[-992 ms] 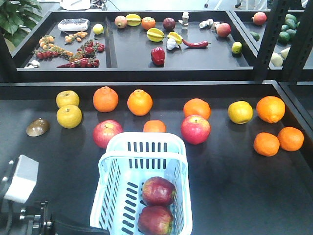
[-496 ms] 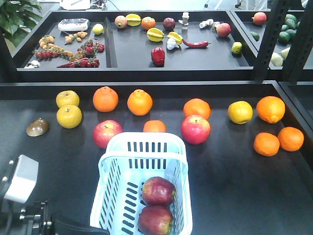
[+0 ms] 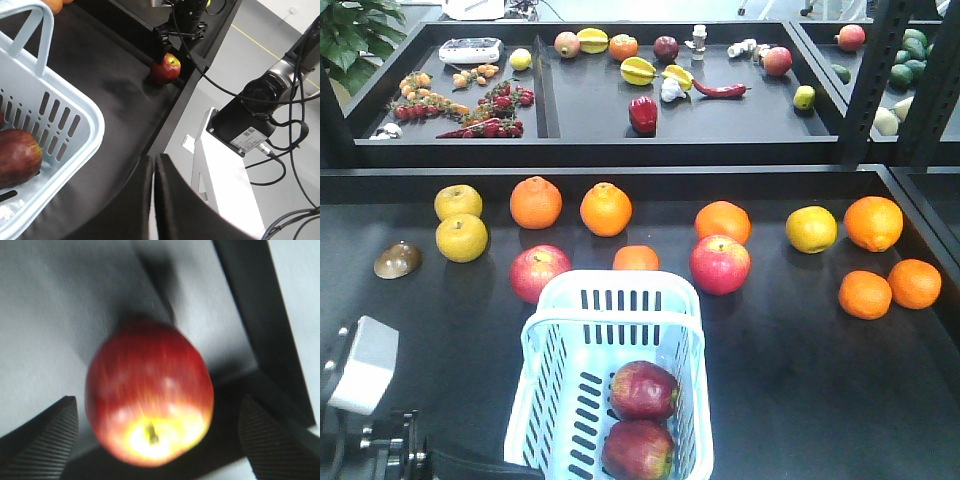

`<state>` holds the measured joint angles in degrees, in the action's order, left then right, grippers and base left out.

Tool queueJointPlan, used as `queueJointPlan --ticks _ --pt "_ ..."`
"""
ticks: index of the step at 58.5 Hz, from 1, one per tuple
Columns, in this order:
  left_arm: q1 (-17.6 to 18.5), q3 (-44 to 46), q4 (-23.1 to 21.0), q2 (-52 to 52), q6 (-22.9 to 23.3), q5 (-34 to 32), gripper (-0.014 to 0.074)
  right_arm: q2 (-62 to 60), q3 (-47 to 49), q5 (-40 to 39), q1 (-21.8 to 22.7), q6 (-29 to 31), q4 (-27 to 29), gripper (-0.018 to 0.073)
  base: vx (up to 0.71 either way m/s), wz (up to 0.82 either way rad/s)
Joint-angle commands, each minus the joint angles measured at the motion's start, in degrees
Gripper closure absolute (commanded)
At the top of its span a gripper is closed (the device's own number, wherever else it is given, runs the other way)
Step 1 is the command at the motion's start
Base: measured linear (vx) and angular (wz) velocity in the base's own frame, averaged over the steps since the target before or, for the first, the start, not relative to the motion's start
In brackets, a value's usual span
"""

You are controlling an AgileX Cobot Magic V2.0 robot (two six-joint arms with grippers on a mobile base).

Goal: Pick three apples into basket with both arms
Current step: 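Lower the right gripper onto a third red apple and close on it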

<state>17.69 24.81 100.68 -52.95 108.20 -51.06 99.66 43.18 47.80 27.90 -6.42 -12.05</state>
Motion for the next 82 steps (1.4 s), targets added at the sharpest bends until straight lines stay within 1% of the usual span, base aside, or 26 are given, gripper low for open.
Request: queueJointPlan --ticks 1,22,36,50,58,63,66,74,80,82 --pt "0.0 1.7 1.2 0.7 0.2 -0.1 0.0602 -1.7 1.2 -1.0 0.3 -0.2 -1.1 -0.0051 0.00 0.00" --pt "0.0 1.7 1.2 0.7 0.2 0.6 0.0602 -1.7 1.2 -3.0 0.3 -0.2 -1.2 -0.0042 0.00 0.00" --pt "0.0 1.7 1.2 0.7 0.2 0.8 0.0602 2.0 1.2 -3.4 0.3 -0.2 -1.3 -0.0036 0.00 0.00" --pt "0.0 1.7 1.2 0.7 0.2 1.1 0.0602 2.7 1.2 -3.7 0.3 0.1 -1.4 -0.0035 0.00 0.00" --pt "0.0 1.7 1.2 0.7 0.2 1.1 0.0602 3.3 1.2 -3.3 0.3 0.1 -1.0 -0.0003 0.00 0.00" --pt "0.0 1.7 1.2 0.7 0.2 1.1 0.0602 4.2 1.2 -2.6 0.3 0.3 -0.8 0.0052 0.00 0.00" --pt "0.0 1.7 1.1 0.7 0.2 1.1 0.0602 4.5 1.2 -2.1 0.3 0.4 -0.6 0.0106 0.00 0.00" --pt "0.0 1.7 1.1 0.7 0.2 1.1 0.0602 4.1 1.2 -1.6 0.3 1.8 0.9 0.0286 0.00 0.00" --pt "0.0 1.7 1.1 0.7 0.2 1.1 0.0602 1.9 1.2 -1.2 0.3 4.5 3.7 0.0438 0.00 0.00" --pt "0.0 1.7 1.1 0.7 0.2 1.1 0.0602 0.8 1.2 -1.1 0.3 5.3 4.9 0.0474 0.00 0.00"
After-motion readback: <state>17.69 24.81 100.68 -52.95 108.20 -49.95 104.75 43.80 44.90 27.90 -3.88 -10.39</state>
